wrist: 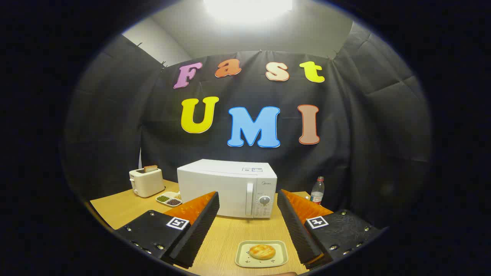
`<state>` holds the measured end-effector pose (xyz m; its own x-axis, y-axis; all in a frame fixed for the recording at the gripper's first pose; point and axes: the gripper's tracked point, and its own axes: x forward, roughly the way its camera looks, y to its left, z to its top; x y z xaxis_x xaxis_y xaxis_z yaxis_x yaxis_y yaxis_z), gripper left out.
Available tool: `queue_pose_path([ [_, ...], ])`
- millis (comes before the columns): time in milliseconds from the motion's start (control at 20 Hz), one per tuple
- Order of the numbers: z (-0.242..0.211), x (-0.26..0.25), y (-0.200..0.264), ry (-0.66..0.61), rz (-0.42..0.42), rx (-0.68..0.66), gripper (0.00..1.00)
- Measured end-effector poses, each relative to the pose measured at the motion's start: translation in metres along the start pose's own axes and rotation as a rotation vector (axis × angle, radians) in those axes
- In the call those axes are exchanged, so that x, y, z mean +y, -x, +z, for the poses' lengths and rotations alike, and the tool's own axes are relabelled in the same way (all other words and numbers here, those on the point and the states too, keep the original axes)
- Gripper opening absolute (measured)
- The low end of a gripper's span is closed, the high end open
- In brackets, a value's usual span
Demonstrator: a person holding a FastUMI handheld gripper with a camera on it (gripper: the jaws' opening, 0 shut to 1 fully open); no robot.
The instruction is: Open the microwave, put the food inside, and close the microwave door.
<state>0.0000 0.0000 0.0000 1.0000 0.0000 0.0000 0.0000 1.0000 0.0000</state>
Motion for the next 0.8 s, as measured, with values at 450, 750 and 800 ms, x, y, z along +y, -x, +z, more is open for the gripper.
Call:
queue_pose_path([
  [450, -0.0027, 0.0043, -0.0005, 0.011, 0.005, 0.009, 0.95],
  [750, -0.0044, 0.007, -0.0009, 0.014, 0.01, 0.011, 0.96],
  [800, -0.005, 0.0077, -0.0007, 0.013, 0.012, 0.012, 0.95],
])
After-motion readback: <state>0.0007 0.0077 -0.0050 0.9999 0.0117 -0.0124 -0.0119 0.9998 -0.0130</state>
